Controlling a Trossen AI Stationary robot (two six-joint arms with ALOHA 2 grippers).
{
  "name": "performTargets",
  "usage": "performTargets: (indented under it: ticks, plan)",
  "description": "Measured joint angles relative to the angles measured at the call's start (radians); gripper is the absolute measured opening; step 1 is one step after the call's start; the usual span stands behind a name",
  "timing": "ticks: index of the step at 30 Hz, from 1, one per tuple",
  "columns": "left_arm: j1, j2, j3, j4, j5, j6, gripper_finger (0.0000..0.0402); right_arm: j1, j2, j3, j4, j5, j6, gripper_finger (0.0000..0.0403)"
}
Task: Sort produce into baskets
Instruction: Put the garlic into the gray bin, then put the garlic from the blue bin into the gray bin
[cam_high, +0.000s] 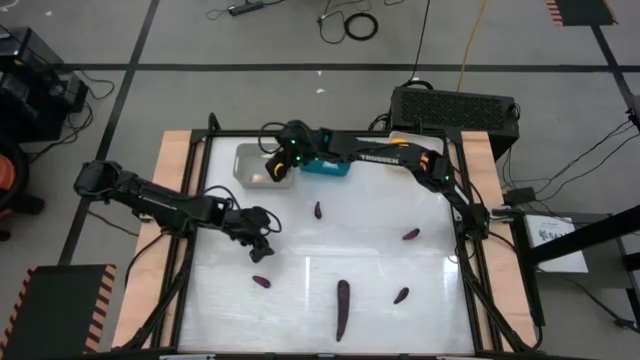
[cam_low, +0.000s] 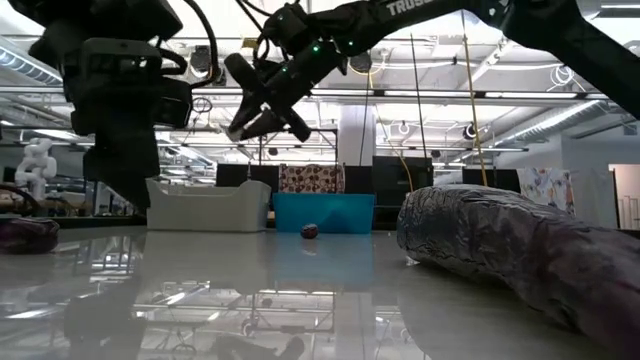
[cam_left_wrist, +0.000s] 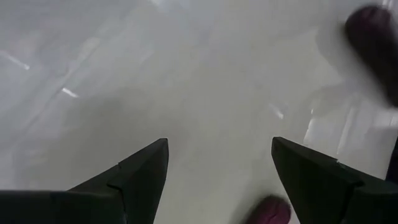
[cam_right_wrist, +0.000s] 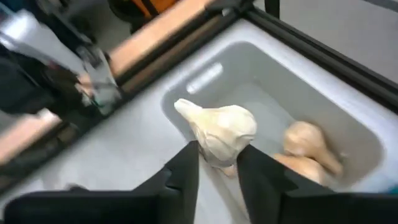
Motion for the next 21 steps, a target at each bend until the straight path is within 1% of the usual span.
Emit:
performTargets:
  ticks: [2,6,10,13,16,21]
  plan:
    - [-0.023,0.000,0.000,0.022,-0.045,-0.055,0.0292,-0.005,0.000,0.001,-0.015,0.002,-0.032,0.0125]
    - [-0.058,0.000,0.000,0.054,-0.124,-0.160,0.0292,-0.022,0.000,0.001,-0.049,-0.004,-0.038,0.0170]
    - [-0.085,0.000,0.000,0.063,-0.171,-0.232,0.0292,-0.041,-0.005,0.001,-0.094,-0.005,-0.086,0.0207]
    - [-0.106,0.000,0.000,0.063,-0.181,-0.274,0.0292,-0.062,-0.034,0.000,-0.217,-0.005,-0.124,0.0229]
    - [-0.129,0.000,0.000,0.064,-0.211,-0.309,0.0292,-0.099,-0.076,0.000,-0.390,-0.005,-0.119,0.0242]
    - [-0.168,0.000,0.000,0.086,-0.335,-0.365,0.0292,-0.167,-0.081,0.000,-0.634,0.009,-0.104,0.0253]
